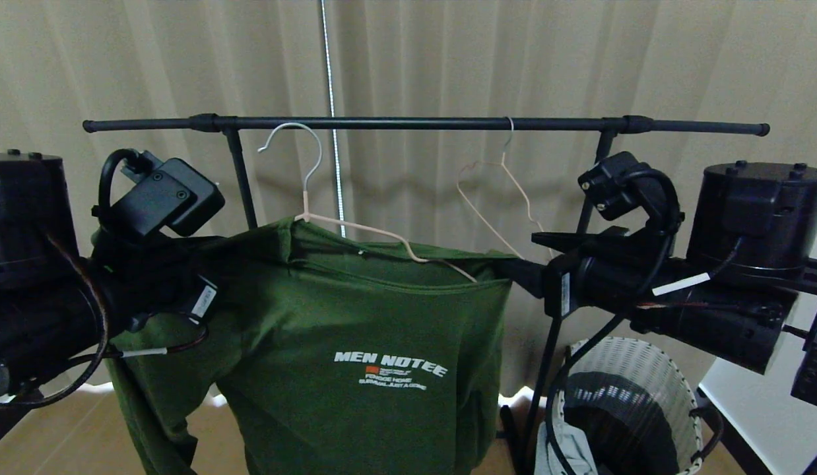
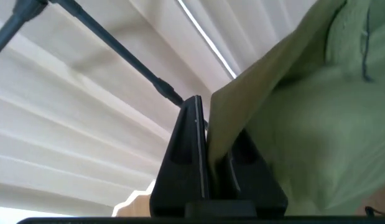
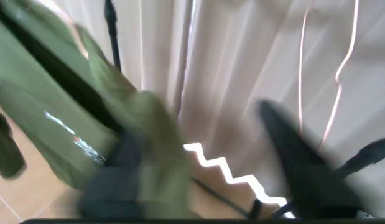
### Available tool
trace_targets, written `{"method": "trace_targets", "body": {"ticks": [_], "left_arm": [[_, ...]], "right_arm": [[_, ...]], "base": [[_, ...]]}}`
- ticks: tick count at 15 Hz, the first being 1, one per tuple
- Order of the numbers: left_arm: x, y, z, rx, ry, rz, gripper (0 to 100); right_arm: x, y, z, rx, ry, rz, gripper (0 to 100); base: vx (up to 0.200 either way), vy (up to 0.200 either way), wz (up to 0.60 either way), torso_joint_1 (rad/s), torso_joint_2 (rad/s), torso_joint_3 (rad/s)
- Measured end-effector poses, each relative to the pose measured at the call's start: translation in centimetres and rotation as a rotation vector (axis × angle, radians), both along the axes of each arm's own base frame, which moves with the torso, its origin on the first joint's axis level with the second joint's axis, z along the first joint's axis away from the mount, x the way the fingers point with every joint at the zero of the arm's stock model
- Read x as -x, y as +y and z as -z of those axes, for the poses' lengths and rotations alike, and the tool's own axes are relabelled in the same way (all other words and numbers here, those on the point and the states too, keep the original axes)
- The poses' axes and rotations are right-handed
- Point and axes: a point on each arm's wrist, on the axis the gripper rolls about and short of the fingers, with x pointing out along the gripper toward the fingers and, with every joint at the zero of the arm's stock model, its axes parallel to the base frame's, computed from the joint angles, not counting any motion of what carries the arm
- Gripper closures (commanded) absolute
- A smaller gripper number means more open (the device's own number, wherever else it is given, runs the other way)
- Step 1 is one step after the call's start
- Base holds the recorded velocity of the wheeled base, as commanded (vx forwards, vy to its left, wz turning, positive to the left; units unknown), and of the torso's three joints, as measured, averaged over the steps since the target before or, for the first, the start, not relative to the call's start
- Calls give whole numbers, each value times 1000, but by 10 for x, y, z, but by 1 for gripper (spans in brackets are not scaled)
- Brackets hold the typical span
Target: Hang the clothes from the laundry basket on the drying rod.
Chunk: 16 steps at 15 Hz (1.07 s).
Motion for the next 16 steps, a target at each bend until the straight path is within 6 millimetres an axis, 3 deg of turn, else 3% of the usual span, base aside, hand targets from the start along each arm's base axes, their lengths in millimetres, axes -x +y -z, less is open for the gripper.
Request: {"method": "trace_targets", "body": {"ticks": [11, 14, 16], "left_arm": [[-15, -14, -15, 129, -31, -74, 100], [-15, -16, -11, 125, -18, -62, 100], [-10, -25, -10, 129, -10, -22, 100]], "right_arm": [[22, 14, -2, 195, -92, -145, 0], [19, 18, -5, 207, -115, -153, 0], [9, 27, -19, 191, -163, -147, 0]], "base": [[0, 0, 0, 0, 0, 0], [0, 0, 0, 0, 0, 0], [0, 0, 0, 0, 0, 0]]}}
